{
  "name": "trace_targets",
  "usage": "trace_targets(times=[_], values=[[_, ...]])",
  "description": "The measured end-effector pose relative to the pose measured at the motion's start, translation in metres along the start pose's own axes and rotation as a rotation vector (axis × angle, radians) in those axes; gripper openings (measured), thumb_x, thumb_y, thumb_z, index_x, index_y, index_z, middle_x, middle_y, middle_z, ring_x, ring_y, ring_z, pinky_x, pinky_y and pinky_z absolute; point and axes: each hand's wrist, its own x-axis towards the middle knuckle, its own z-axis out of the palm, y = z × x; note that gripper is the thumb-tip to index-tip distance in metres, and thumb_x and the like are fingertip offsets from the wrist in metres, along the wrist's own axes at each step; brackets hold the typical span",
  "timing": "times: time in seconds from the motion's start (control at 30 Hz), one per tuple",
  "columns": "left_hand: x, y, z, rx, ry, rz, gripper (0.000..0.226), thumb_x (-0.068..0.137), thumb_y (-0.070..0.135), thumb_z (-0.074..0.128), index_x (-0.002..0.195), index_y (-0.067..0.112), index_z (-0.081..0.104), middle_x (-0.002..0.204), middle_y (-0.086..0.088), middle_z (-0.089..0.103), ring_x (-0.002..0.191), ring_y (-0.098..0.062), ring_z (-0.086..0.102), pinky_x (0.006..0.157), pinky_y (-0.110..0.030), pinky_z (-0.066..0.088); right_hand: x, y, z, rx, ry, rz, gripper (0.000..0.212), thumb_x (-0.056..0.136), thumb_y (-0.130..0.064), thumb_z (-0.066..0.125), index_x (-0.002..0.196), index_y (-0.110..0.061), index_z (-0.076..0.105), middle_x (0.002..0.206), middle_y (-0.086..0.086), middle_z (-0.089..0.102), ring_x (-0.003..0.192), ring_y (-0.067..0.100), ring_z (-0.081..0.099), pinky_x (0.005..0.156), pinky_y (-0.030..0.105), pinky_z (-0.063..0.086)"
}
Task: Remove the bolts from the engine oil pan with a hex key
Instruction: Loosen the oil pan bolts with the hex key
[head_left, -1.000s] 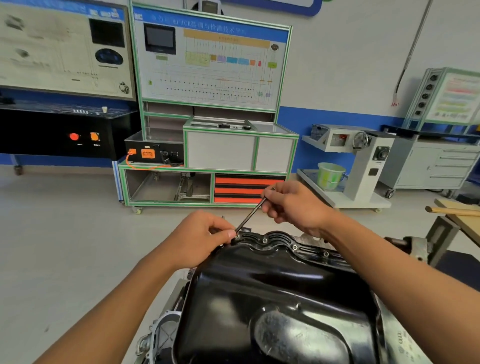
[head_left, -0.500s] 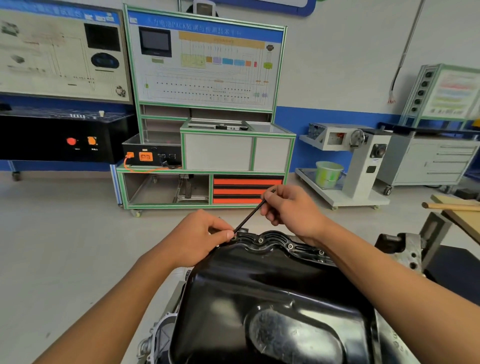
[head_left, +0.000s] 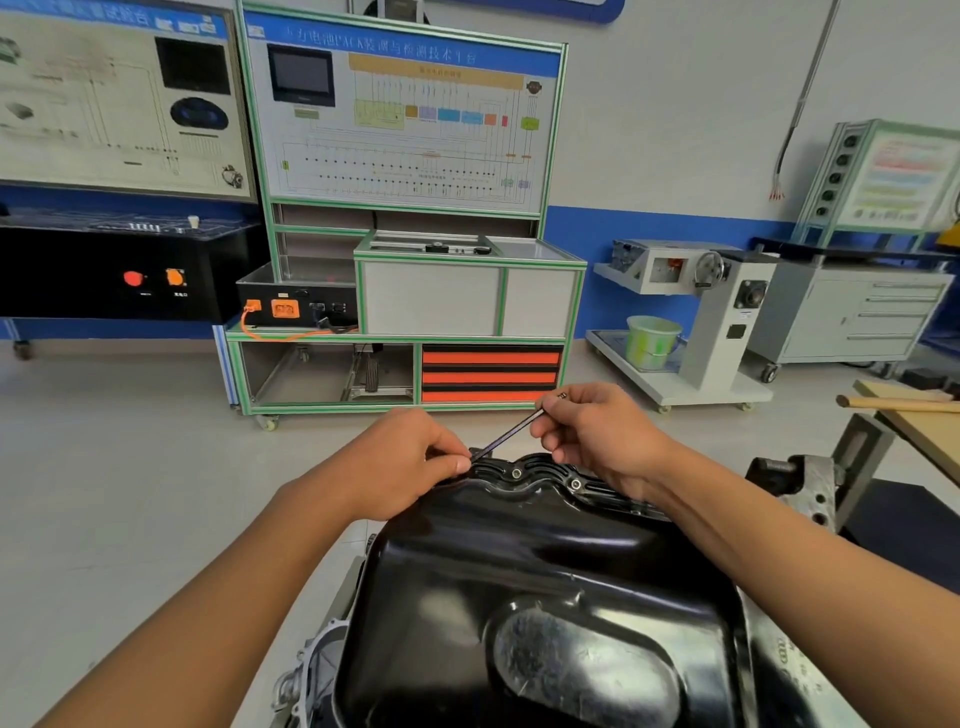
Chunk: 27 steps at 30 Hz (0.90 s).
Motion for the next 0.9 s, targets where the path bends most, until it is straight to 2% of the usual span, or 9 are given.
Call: trace_targets(times=[0.1, 0.37, 0.43, 0.5, 0.6, 0.67, 0.77, 0.83, 0.9], values=[[-0.001, -0.003, 0.002, -0.013, 0.032, 0.011, 0.017, 0.095, 0.026, 0.063, 0.093, 0.020, 0.079, 0.087, 0.006, 0.075, 0.086, -0.012, 0.066, 0.083, -0.032, 0.053, -0.001, -0.001, 0.003, 0.061, 0.024, 0.042, 0.020, 0.105, -0.005, 0.046, 0.088, -0.004, 0.057, 0.060, 0.007, 0.066, 0.045, 0.011, 0.057, 0.043, 0.020, 0.050], [0.001, -0.007, 0.007, -0.063, 0.091, -0.005, 0.013, 0.091, 0.034, 0.068, 0.087, 0.028, 0.080, 0.078, 0.021, 0.072, 0.078, 0.007, 0.062, 0.071, -0.022, 0.046, 0.008, -0.013, 0.013, -0.176, 0.078, -0.002, 0.023, 0.104, -0.006, 0.047, 0.083, -0.005, 0.056, 0.061, 0.007, 0.059, 0.046, 0.012, 0.048, 0.042, 0.021, 0.041], [0.005, -0.003, 0.009, -0.081, 0.112, -0.023, 0.025, 0.088, 0.043, 0.070, 0.071, 0.026, 0.077, 0.061, 0.015, 0.067, 0.061, 0.000, 0.060, 0.061, -0.023, 0.047, 0.009, -0.010, 0.013, -0.197, 0.101, -0.027, 0.024, 0.103, -0.006, 0.048, 0.081, -0.006, 0.057, 0.061, 0.007, 0.059, 0.046, 0.011, 0.046, 0.042, 0.021, 0.039], [0.011, 0.001, 0.011, -0.039, 0.138, -0.031, 0.047, 0.087, 0.050, 0.068, 0.055, 0.016, 0.066, 0.045, 0.008, 0.049, 0.044, -0.007, 0.043, 0.052, -0.026, 0.038, 0.011, -0.009, 0.013, -0.190, 0.102, -0.041, 0.024, 0.103, -0.006, 0.049, 0.080, -0.007, 0.058, 0.060, 0.006, 0.058, 0.045, 0.010, 0.046, 0.042, 0.020, 0.038], [0.018, 0.004, 0.013, -0.006, 0.153, -0.024, 0.064, 0.089, 0.054, 0.062, 0.052, 0.003, 0.050, 0.045, 0.001, 0.033, 0.044, -0.013, 0.031, 0.052, -0.030, 0.033, 0.015, -0.010, 0.010, -0.185, 0.083, -0.050, 0.023, 0.102, -0.007, 0.051, 0.081, -0.006, 0.059, 0.057, 0.004, 0.059, 0.043, 0.009, 0.046, 0.040, 0.019, 0.038], [0.020, 0.003, 0.012, 0.012, 0.143, -0.019, 0.063, 0.090, 0.054, 0.060, 0.049, 0.010, 0.043, 0.045, 0.003, 0.029, 0.043, -0.013, 0.028, 0.053, -0.031, 0.033, 0.018, -0.011, 0.008, -0.206, 0.064, -0.063, 0.024, 0.103, -0.008, 0.052, 0.080, -0.007, 0.060, 0.055, 0.002, 0.058, 0.042, 0.008, 0.046, 0.040, 0.018, 0.038], [0.023, 0.004, 0.011, 0.028, 0.143, -0.032, 0.061, 0.092, 0.053, 0.059, 0.051, 0.008, 0.050, 0.044, -0.001, 0.038, 0.041, -0.015, 0.035, 0.053, -0.031, 0.039, 0.028, -0.014, 0.012, -0.239, 0.046, -0.091, 0.027, 0.102, -0.010, 0.052, 0.077, -0.007, 0.060, 0.052, 0.001, 0.056, 0.044, 0.011, 0.043, 0.040, 0.020, 0.035], [0.024, 0.005, 0.009, 0.039, 0.157, -0.047, 0.058, 0.094, 0.049, 0.057, 0.060, 0.002, 0.062, 0.053, -0.013, 0.058, 0.049, -0.025, 0.054, 0.059, -0.037, 0.050, 0.037, -0.017, 0.018, -0.239, 0.040, -0.111, 0.027, 0.102, -0.011, 0.053, 0.077, -0.007, 0.061, 0.051, 0.002, 0.053, 0.043, 0.011, 0.040, 0.041, 0.021, 0.032], [0.025, 0.007, 0.010, 0.001, 0.179, -0.078, 0.052, 0.097, 0.041, 0.055, 0.063, 0.005, 0.069, 0.059, -0.009, 0.068, 0.059, -0.024, 0.066, 0.064, -0.037, 0.055, 0.046, -0.023, 0.028, -0.236, 0.015, -0.131, 0.028, 0.102, -0.013, 0.054, 0.075, -0.008, 0.060, 0.051, 0.001, 0.050, 0.043, 0.010, 0.038, 0.040, 0.020, 0.031]])
